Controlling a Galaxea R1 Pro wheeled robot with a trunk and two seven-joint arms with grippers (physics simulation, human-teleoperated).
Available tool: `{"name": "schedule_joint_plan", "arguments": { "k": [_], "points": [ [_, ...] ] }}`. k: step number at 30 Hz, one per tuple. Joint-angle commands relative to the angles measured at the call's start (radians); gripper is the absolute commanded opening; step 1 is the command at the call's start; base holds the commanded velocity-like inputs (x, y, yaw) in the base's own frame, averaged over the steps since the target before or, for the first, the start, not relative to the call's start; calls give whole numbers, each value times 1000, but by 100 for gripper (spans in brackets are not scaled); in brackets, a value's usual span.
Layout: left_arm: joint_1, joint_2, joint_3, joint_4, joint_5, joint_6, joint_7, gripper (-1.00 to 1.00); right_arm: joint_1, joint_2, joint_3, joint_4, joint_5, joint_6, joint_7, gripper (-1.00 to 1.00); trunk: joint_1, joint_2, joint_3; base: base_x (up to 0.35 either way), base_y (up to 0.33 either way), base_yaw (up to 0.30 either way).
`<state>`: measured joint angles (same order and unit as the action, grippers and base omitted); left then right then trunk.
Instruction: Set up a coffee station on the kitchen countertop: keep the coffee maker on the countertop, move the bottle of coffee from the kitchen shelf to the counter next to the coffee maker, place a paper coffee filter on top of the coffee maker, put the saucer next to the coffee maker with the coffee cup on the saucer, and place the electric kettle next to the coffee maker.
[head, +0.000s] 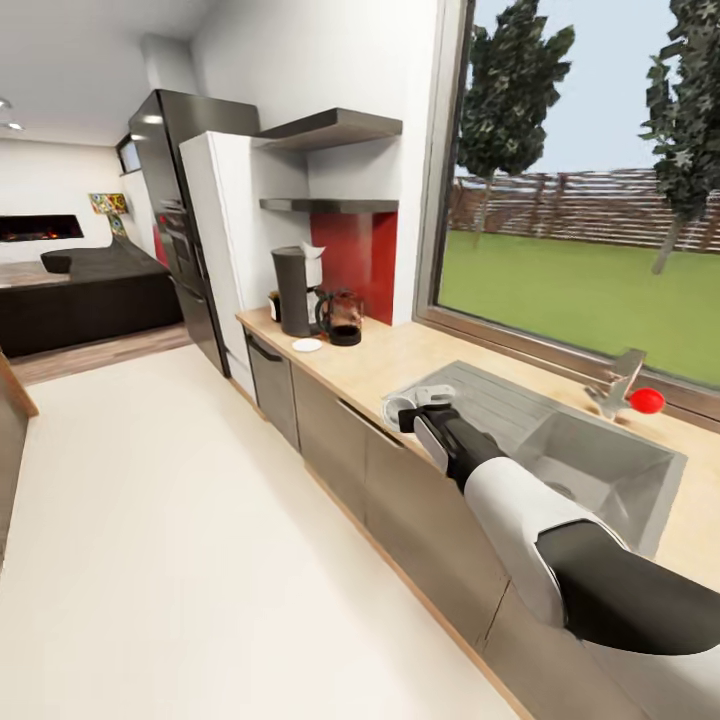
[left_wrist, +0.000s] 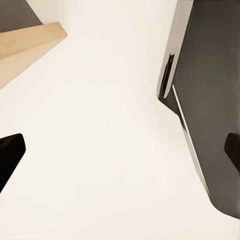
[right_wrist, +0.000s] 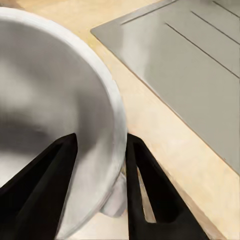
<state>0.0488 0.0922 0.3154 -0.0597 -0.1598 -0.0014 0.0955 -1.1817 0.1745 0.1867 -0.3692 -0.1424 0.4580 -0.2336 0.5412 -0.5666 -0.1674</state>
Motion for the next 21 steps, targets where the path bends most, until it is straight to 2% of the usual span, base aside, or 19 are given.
{"name": "schedule_joint_plan", "arguments": {
  "k": [1, 16, 21],
  "points": [
    [0, -1, 8, -2, -10, 0, 1, 100, -1, 0, 7, -1, -11, 4, -7, -100, 1, -1, -1, 169, 279, 245],
    [0, -2, 8, -2, -9, 0, 1, 100, -1, 0, 7, 1, -11, 4, -7, -100, 1, -1, 13, 240, 238, 245],
    [0, -2, 8, -2, -9, 0, 1, 100, -1, 0, 7, 1, -11, 4, -3, -100, 1, -1, 15, 310, 97, 75]
  ]
}}
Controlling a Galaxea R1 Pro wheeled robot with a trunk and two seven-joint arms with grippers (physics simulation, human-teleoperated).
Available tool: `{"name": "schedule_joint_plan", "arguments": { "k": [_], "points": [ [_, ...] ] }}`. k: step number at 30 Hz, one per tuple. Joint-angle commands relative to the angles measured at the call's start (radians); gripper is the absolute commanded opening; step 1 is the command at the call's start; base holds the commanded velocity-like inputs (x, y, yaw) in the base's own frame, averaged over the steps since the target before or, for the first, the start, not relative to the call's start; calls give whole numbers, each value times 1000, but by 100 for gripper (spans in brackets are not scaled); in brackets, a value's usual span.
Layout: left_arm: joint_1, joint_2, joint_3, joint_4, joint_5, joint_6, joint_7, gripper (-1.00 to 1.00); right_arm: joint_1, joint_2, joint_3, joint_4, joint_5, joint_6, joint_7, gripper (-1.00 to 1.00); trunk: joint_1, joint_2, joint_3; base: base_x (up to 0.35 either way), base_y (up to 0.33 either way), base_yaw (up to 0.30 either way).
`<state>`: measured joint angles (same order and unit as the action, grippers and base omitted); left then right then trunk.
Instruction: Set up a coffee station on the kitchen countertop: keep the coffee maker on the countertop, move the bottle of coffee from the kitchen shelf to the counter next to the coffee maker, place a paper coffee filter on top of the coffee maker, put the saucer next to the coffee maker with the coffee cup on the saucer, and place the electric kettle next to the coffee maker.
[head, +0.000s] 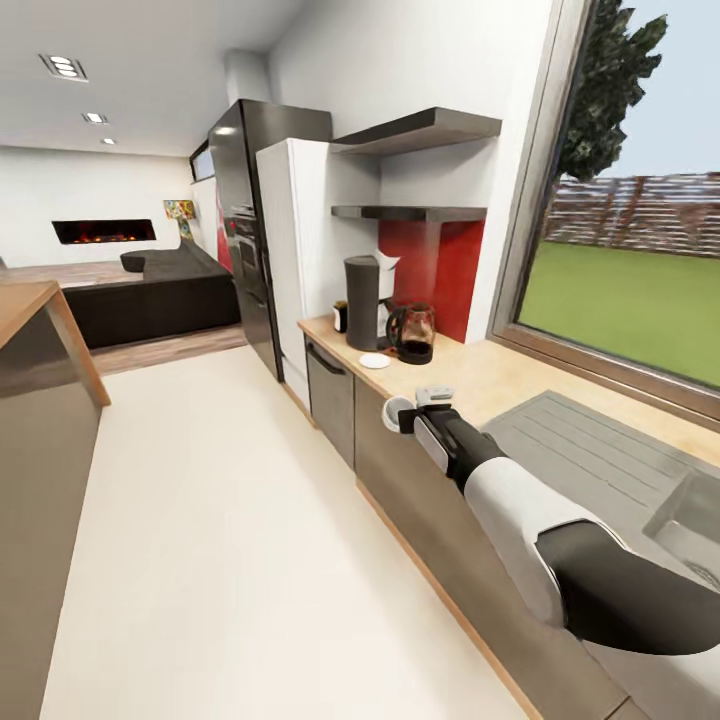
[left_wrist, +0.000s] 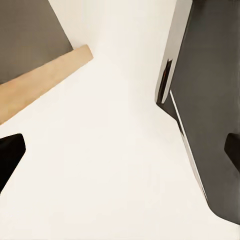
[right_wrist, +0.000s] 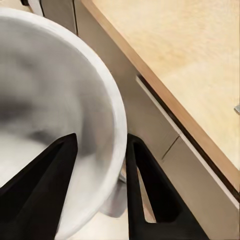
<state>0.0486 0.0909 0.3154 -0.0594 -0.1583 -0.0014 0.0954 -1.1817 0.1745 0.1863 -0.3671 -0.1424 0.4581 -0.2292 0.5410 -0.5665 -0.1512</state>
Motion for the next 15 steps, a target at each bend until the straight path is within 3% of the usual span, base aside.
{"name": "schedule_joint_plan", "arguments": {
  "k": [1, 15],
  "points": [
    [0, 0, 8, -2, -10, 0, 1, 100, -1, 0, 7, 0, -10, 4, -7, -100, 1, -1, -1, 325, 33, 21],
    [0, 0, 8, -2, -10, -2, 1, 100, 6, 0, 8, 0, -8, 2, -4, -100, 1, -1, -1, 329, 36, 3]
  ]
}}
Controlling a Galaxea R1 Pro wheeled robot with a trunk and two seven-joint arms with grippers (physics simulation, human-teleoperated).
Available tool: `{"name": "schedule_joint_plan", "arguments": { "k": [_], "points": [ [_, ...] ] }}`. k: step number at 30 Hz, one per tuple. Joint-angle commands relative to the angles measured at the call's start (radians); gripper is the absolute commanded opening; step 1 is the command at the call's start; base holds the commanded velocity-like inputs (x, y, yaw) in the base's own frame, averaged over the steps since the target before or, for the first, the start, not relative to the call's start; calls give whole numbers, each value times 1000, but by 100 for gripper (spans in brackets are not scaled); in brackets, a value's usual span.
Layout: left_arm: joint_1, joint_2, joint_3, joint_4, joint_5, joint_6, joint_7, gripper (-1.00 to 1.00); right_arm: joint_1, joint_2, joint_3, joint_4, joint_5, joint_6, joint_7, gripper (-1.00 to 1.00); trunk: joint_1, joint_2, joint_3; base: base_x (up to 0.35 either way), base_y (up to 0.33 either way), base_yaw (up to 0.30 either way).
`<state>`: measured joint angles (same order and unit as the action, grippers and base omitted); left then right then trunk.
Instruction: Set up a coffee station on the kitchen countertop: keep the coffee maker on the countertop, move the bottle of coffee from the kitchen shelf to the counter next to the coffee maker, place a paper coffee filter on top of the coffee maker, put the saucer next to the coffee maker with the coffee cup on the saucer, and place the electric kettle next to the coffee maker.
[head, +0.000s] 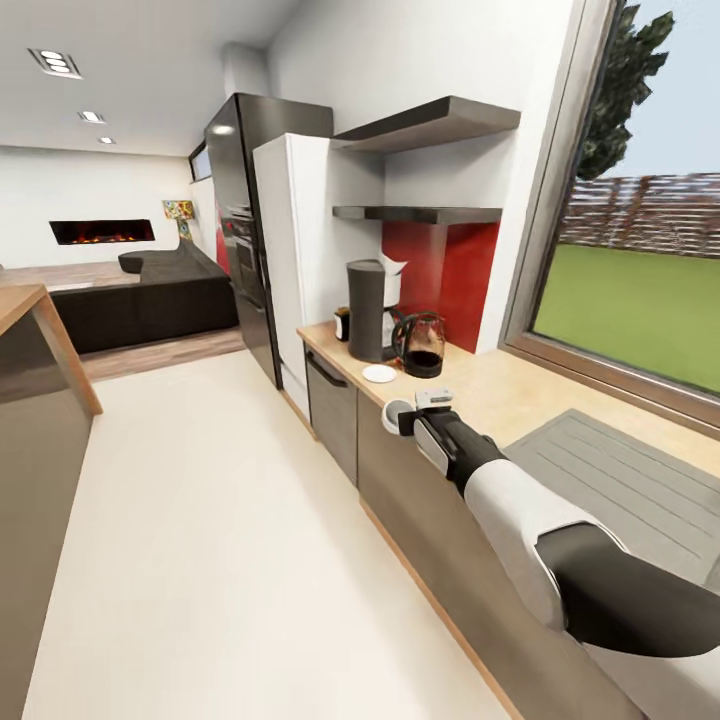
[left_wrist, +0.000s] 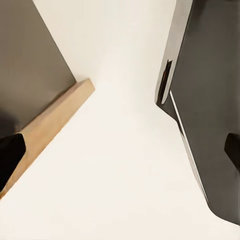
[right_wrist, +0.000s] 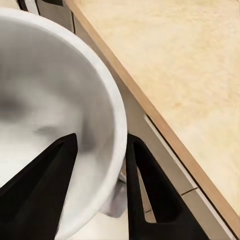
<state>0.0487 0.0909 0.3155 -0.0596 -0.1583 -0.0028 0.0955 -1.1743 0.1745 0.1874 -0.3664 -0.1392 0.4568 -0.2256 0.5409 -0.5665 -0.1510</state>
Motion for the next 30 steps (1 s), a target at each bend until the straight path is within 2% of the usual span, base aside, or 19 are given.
{"name": "schedule_joint_plan", "arguments": {
  "k": [1, 24, 30],
  "points": [
    [0, 0, 8, -2, -10, 0, 1, 100, -1, 0, 7, -1, -11, 4, -8, -100, 1, -1, -2, 312, 151, 0],
    [0, -2, 8, -3, -10, -2, 0, 100, -1, 0, 6, -6, -13, 3, -11, -100, 1, -1, -2, 300, 178, 0],
    [0, -2, 8, -2, -10, -2, 0, 100, -1, 0, 6, -4, -13, 3, -11, -100, 1, -1, -2, 295, 169, -128]
  ]
}}
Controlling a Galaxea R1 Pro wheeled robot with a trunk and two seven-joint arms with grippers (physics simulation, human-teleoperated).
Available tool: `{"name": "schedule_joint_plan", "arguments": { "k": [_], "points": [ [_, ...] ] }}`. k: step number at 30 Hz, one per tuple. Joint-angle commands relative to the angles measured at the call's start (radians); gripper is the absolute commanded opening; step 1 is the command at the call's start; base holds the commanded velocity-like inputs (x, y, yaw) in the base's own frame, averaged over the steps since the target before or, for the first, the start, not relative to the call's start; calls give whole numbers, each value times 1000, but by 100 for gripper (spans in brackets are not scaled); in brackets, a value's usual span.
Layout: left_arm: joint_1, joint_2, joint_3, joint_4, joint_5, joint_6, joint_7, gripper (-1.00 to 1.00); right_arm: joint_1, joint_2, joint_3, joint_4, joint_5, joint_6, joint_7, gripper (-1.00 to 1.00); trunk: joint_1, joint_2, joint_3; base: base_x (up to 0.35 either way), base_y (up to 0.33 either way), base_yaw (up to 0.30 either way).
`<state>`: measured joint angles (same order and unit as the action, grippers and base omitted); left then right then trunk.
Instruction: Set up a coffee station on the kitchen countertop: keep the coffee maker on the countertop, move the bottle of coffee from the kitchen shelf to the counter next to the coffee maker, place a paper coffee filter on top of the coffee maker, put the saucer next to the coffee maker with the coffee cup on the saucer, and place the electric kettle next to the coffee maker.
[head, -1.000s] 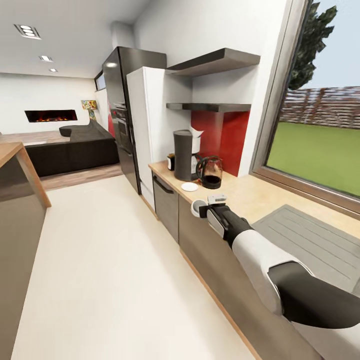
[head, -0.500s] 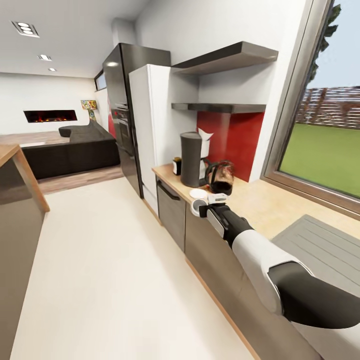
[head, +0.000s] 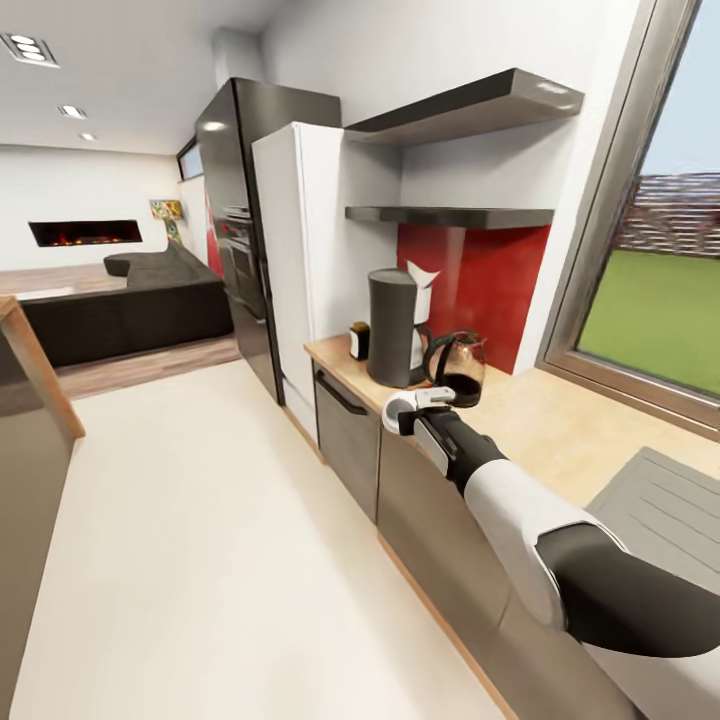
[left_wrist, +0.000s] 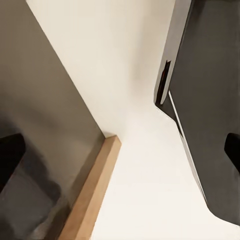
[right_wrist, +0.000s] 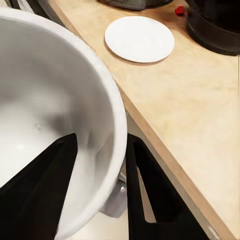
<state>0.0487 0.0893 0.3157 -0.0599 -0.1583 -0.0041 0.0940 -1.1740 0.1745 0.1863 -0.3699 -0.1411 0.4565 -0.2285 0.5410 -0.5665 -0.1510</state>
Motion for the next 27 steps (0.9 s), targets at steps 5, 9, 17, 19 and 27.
{"name": "schedule_joint_plan", "arguments": {
  "k": [5, 9, 17, 19, 27],
  "points": [
    [0, 0, 8, -2, -10, 0, 1, 100, -1, 0, 7, 1, -11, 4, -8, -100, 1, -1, -2, 302, 133, -245],
    [0, 0, 8, -2, -10, 0, 1, 100, -1, 0, 7, 2, -11, 4, -8, -100, 1, -1, -2, 308, 112, -82],
    [0, 0, 8, -2, -12, -1, 2, 100, -1, 0, 5, 4, -12, 4, -6, -100, 1, -1, -2, 275, 92, -10],
    [0, 0, 8, -2, -12, 0, 2, 100, -1, 0, 4, 4, -12, 5, -6, -100, 1, -1, -2, 80, 21, 0],
    [0, 2, 2, 0, -16, 1, 1, 100, -1, 0, -78, -7, -10, 111, -15, -100, 1, -1, -2, 6, 2, 0]
  ]
}}
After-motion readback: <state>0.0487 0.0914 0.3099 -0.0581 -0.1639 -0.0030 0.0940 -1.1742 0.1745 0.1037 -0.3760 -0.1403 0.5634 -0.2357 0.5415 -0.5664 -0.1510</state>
